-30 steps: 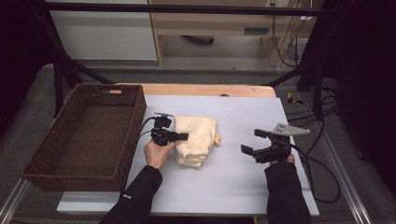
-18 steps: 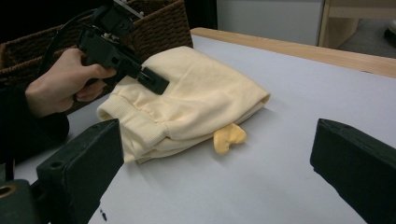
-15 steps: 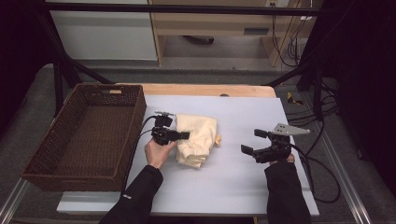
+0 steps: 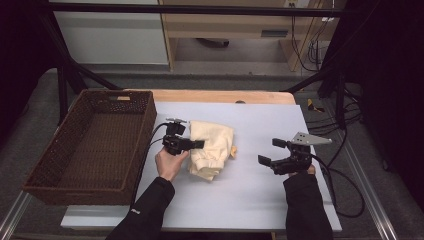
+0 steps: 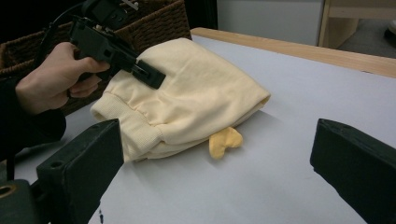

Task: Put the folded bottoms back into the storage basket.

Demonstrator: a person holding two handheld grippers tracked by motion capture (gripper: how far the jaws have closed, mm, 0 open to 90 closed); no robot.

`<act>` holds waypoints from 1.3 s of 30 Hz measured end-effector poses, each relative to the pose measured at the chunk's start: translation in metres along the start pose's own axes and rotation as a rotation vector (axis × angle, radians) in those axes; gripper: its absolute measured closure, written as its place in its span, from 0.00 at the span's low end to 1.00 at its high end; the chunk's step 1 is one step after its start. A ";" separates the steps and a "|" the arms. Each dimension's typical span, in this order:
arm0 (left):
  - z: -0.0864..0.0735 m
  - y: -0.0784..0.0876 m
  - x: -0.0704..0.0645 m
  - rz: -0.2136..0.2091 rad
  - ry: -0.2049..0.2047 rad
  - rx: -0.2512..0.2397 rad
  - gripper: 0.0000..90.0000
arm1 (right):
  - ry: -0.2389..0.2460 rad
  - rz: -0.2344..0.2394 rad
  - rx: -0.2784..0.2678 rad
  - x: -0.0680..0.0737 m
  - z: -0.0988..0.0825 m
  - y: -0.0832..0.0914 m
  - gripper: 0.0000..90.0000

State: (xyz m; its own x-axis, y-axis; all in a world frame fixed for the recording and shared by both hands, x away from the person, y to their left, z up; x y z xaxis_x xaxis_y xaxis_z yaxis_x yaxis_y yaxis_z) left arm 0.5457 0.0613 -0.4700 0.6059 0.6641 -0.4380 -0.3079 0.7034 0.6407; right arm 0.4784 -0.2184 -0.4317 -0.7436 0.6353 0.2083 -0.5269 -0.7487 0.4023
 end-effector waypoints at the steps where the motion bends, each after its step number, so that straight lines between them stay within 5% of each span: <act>1: 0.000 0.000 -0.001 0.000 -0.001 -0.002 0.80 | 0.000 0.000 0.000 0.000 0.000 0.000 0.03; 39: 0.013 0.023 -0.025 -0.032 -0.057 -0.051 0.82 | -0.002 0.002 -0.005 0.000 0.001 0.001 0.03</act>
Point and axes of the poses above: each handheld gripper's, and its own axes: y roughly backward along the jaws, z roughly out of its top, x roughly to its left, the point moved 7 cm from there along -y, roughly forward along the jaws, and after that the axes turned 4 degrees about x, right-handed, at the moved point
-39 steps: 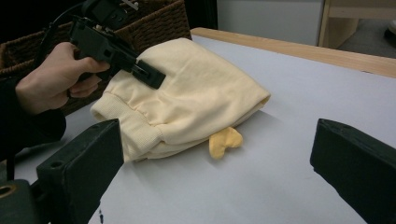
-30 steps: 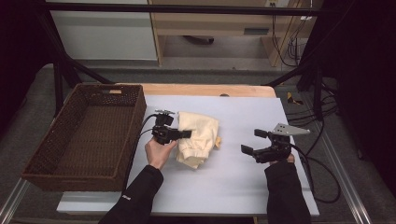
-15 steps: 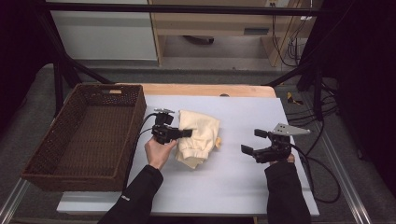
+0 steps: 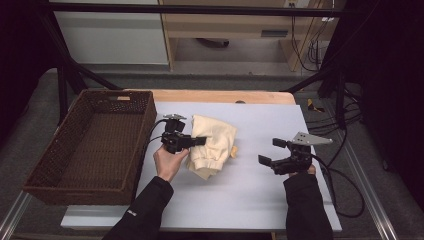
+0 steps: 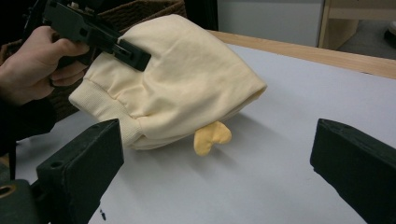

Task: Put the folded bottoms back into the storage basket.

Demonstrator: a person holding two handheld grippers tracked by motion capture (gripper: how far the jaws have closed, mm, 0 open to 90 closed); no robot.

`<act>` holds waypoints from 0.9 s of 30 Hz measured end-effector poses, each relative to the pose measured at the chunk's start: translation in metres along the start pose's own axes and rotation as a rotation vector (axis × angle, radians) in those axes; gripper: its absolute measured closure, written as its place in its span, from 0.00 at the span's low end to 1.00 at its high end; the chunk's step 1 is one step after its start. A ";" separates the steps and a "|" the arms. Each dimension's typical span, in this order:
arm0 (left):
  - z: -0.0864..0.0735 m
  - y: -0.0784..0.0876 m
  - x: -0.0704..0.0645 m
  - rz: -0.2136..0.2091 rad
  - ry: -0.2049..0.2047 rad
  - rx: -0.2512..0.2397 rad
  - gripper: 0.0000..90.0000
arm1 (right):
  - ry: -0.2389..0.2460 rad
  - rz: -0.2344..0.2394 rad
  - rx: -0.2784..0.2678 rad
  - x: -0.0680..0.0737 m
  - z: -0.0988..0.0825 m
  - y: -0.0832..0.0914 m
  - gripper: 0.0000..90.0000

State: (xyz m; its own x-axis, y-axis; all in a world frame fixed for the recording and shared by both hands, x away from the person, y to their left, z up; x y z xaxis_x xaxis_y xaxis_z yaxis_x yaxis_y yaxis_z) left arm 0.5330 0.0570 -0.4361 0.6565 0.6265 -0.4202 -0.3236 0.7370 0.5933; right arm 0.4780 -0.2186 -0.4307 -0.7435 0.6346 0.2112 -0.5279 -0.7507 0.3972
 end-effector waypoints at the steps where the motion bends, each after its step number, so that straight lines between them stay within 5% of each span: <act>1: 0.000 0.001 -0.001 -0.001 -0.002 -0.002 0.82 | 0.000 0.000 0.000 0.000 0.000 0.000 0.03; 27: 0.016 0.041 -0.018 -0.010 -0.053 -0.049 0.82 | 0.000 -0.001 0.001 0.000 0.000 0.000 0.03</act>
Point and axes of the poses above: each handheld gripper's, and its own axes: y roughly backward along the jaws, z roughly out of its top, x roughly to its left, the point moved 7 cm from there along -y, roughly forward along the jaws, and after that the axes turned 4 degrees about x, right-handed, at the moved point
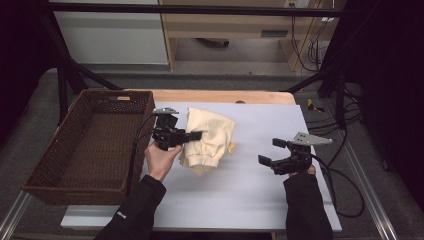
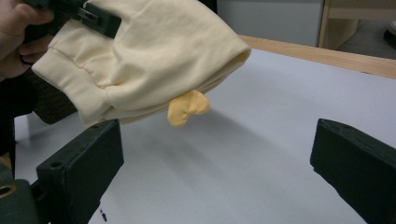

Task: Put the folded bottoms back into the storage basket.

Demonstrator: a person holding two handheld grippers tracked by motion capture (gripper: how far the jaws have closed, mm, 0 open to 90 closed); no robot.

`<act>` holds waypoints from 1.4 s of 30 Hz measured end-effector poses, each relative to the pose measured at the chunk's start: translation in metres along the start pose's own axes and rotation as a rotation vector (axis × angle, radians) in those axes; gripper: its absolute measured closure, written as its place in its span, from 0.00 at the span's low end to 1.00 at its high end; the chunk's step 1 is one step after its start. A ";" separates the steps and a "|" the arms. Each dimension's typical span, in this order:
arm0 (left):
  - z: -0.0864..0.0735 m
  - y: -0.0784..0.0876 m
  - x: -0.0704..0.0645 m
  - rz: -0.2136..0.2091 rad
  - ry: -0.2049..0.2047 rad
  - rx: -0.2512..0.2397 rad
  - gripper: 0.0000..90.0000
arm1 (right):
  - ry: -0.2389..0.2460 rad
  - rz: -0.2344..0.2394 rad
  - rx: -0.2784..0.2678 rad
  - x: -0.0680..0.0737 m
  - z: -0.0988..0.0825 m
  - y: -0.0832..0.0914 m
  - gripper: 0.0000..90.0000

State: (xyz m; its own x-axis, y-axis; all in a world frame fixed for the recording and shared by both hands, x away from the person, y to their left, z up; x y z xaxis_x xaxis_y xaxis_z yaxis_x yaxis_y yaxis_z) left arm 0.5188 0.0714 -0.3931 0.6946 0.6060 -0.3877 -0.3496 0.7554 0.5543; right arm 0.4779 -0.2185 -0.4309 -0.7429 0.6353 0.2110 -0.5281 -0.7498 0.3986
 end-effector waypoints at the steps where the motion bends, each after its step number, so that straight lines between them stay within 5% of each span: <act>1: 0.002 0.003 -0.001 -0.002 -0.002 -0.005 0.82 | 0.002 0.000 0.001 0.000 0.000 0.000 0.03; 24: 0.014 0.036 -0.013 -0.001 -0.044 -0.033 0.82 | 0.001 -0.002 0.001 0.000 0.000 0.000 0.03; 42: 0.020 0.068 -0.010 0.000 -0.049 -0.072 0.82 | 0.001 -0.005 0.006 -0.001 -0.001 0.000 0.03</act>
Point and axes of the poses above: each handheld gripper's, and its own axes: y roughly backward along the jaws, z roughly out of its top, x roughly to its left, the point moved 7 cm from there along -y, roughly forward along the jaws, and after that the axes turned 4 degrees about x, right-handed, at the moved point
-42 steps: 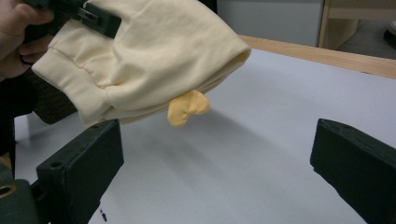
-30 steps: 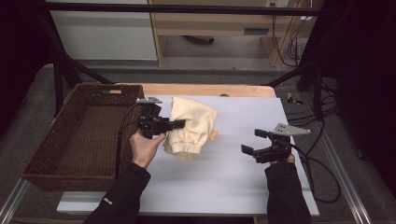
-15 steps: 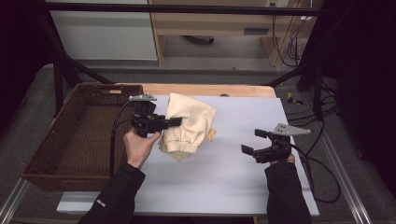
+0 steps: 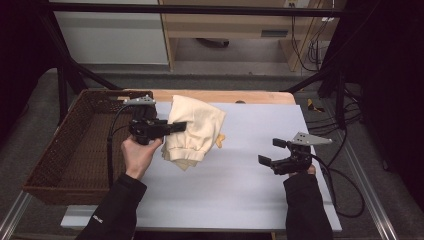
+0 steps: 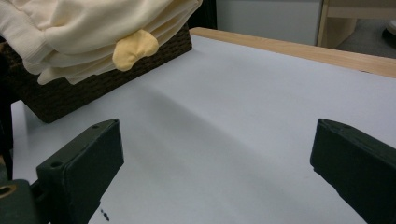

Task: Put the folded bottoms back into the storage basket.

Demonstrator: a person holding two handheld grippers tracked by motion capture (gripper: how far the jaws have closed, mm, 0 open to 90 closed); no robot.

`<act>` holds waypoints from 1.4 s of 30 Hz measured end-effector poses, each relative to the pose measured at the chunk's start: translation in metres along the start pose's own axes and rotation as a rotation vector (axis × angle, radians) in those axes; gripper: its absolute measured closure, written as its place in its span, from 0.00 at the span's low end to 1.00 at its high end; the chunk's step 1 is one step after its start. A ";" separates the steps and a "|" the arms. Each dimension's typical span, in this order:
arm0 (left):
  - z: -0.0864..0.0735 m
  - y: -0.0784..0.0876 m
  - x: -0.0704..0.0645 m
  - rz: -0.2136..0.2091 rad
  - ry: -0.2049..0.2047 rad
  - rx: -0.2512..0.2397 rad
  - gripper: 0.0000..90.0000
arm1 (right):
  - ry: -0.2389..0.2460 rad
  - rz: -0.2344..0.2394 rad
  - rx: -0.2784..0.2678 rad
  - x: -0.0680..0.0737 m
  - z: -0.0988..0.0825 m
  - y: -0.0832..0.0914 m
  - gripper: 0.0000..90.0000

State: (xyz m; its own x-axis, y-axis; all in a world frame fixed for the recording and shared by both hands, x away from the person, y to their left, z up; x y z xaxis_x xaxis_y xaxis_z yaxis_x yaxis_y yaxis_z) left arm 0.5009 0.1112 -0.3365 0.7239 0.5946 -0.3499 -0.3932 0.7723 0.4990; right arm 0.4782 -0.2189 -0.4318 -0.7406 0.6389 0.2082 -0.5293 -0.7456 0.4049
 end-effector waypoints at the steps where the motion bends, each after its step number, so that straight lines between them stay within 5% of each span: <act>1: 0.000 0.002 0.000 -0.001 0.000 -0.002 0.82 | 0.000 0.000 0.000 0.000 0.000 0.000 0.03; 42: 0.007 0.070 0.031 0.078 0.035 -0.083 0.82 | -0.001 -0.005 0.008 -0.001 -0.001 -0.001 0.03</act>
State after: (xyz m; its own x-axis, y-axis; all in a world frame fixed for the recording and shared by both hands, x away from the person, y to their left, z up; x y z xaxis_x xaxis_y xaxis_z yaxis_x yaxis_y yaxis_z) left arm 0.4996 0.1818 -0.3070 0.6693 0.6603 -0.3406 -0.4947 0.7381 0.4589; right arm 0.4787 -0.2186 -0.4338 -0.7374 0.6428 0.2073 -0.5298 -0.7409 0.4127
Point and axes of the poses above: each handheld gripper's, and its own axes: y roughly backward along the jaws, z roughly out of its top, x roughly to its left, the point moved 7 cm from there along -y, roughly forward along the jaws, and after that the axes turned 4 degrees about x, right-handed, at the moved point
